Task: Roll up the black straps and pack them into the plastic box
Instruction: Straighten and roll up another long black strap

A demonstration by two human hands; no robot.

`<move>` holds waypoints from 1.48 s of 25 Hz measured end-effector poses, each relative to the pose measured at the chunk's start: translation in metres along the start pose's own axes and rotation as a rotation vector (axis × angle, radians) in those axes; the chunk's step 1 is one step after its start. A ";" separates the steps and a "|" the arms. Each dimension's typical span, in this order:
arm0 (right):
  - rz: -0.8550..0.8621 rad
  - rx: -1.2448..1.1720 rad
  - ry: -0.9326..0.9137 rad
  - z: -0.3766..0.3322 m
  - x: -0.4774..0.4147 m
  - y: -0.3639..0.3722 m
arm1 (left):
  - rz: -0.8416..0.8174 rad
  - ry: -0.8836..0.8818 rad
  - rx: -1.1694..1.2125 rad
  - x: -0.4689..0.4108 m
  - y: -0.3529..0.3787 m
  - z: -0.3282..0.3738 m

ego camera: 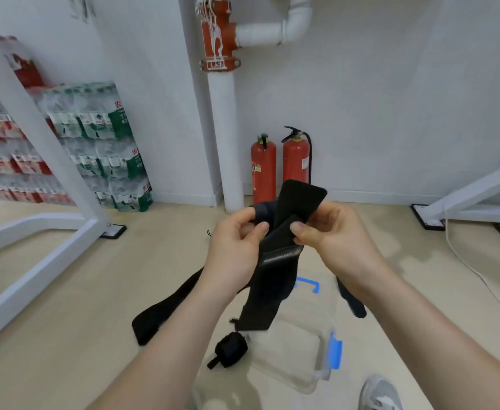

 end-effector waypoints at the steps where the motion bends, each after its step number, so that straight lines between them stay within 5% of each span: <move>1: 0.019 -0.004 -0.005 0.003 -0.001 -0.001 | -0.005 0.015 -0.005 0.001 0.000 0.001; 18: 0.024 -0.288 0.156 0.025 -0.008 -0.002 | -0.158 0.022 0.042 0.012 0.007 -0.007; 33: 0.171 -0.176 0.091 0.013 0.001 0.004 | -0.212 -0.092 0.239 0.017 0.003 -0.005; 37: 0.218 -0.095 0.039 0.013 0.003 0.009 | -0.110 -0.059 0.193 0.021 0.000 -0.003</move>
Point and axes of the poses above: each hand's wrist, its own x-axis away from the middle knuckle, its own y-axis out of the palm, z = x × y, the point moved 5 cm from there along -x, towards the middle knuckle, and after that the axes turned 5 degrees about z, right-handed, at the moved point
